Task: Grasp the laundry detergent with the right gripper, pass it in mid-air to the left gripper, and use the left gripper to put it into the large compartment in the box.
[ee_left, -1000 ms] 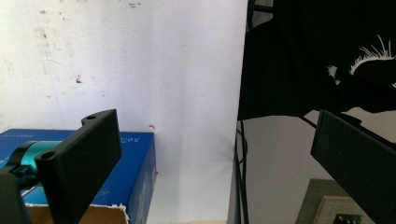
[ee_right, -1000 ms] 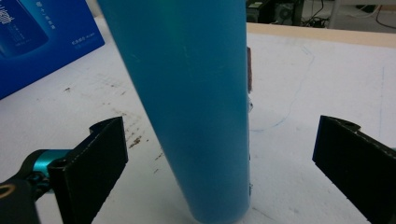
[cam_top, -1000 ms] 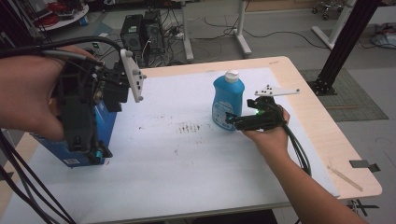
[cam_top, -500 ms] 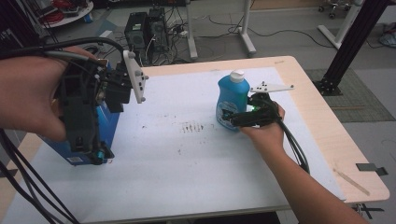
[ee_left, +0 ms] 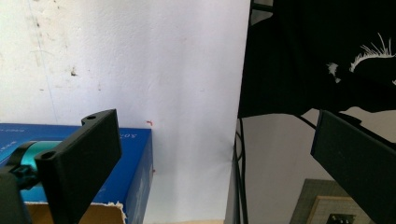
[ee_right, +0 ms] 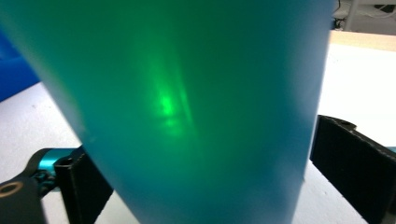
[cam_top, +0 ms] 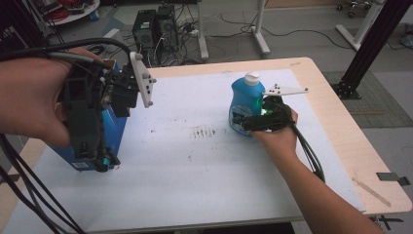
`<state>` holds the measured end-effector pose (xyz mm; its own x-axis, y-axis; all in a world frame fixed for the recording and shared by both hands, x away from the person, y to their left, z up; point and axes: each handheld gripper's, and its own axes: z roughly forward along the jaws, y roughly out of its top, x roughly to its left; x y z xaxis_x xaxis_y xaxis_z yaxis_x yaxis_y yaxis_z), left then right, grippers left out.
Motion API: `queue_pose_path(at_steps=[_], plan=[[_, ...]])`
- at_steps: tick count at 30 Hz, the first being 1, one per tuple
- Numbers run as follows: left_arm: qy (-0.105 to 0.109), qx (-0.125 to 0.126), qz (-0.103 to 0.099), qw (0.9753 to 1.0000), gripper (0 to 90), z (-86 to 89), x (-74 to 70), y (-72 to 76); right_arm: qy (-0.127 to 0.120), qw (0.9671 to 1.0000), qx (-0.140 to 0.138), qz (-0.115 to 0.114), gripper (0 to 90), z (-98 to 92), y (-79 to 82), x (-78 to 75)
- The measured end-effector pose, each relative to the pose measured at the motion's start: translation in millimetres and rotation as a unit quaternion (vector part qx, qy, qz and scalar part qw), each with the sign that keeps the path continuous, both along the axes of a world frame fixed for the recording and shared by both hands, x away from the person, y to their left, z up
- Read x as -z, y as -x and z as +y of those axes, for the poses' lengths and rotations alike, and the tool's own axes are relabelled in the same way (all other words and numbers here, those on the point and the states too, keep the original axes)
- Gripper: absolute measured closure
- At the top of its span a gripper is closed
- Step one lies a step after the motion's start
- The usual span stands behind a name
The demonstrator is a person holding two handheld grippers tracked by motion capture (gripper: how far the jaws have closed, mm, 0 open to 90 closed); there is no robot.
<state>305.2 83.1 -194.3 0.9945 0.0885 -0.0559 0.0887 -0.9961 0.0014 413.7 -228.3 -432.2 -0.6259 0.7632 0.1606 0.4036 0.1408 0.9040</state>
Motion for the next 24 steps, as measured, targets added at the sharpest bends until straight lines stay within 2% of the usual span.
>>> queue_pose_path(at_steps=[8,11,18,24], plan=[[0.0,-0.002,0.003,1.0,1.7,2.6,1.8,-1.9,0.009,1.0,0.001,-0.004,8.3,1.1,-3.0,0.7],[-0.002,-0.004,0.003,1.0,1.7,3.2,2.6,-2.9,0.01,0.9999,-0.003,-0.004,13.7,0.5,-2.8,0.7],[0.0,-0.002,0.003,1.0,1.7,2.7,2.6,-3.5,0.017,0.9998,-0.002,-0.009,14.8,1.4,-2.3,0.5],[-0.002,-0.002,0.003,1.0,1.7,2.4,2.6,-3.4,0.024,0.9997,0.001,-0.012,19.1,1.0,-2.2,0.2]])
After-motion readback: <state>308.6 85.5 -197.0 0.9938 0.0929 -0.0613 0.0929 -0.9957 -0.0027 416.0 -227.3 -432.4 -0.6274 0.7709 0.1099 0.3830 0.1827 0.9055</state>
